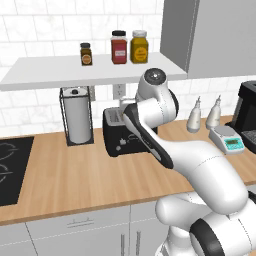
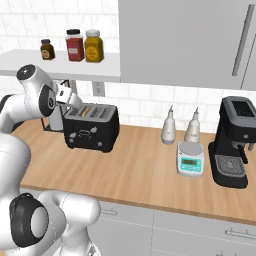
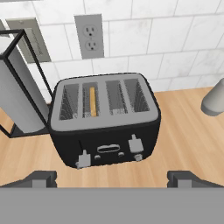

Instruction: Start the toaster. Once the lever pops up, take the bread to the plate on the dining counter.

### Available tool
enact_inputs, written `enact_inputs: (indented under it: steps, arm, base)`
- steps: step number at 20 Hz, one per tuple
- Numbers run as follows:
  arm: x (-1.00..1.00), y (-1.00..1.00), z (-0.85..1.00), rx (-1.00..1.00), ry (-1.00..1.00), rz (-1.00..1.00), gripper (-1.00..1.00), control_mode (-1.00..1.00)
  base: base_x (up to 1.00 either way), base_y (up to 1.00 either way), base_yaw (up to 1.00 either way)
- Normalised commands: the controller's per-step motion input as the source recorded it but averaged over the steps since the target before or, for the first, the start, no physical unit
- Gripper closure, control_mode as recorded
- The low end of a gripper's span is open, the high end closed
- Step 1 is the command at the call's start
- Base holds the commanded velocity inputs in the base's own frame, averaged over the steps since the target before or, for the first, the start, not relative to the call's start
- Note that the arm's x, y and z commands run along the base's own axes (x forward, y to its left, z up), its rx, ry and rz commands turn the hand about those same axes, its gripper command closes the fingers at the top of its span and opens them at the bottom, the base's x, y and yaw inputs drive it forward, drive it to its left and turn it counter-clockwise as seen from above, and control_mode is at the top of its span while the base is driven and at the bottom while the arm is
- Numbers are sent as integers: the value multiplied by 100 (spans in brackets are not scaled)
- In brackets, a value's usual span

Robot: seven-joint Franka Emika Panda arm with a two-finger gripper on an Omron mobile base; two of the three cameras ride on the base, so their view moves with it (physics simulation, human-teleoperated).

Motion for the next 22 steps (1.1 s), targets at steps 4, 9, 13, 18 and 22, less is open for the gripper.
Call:
enact_inputs:
  steps: [4,9,13,18,22]
  arm:
    - [0,0,0,0,0,0,-100,-100]
    - [0,0,0,0,0,0,-100,-100]
    - [0,0,0,0,0,0,-100,-100]
    - [0,0,0,0,0,0,-100,-100]
    - [0,0,0,0,0,0,-100,-100]
  base:
    - [0,0,0]
    - [0,0,0]
    - [0,0,0]
    - [0,0,0]
    - [0,0,0]
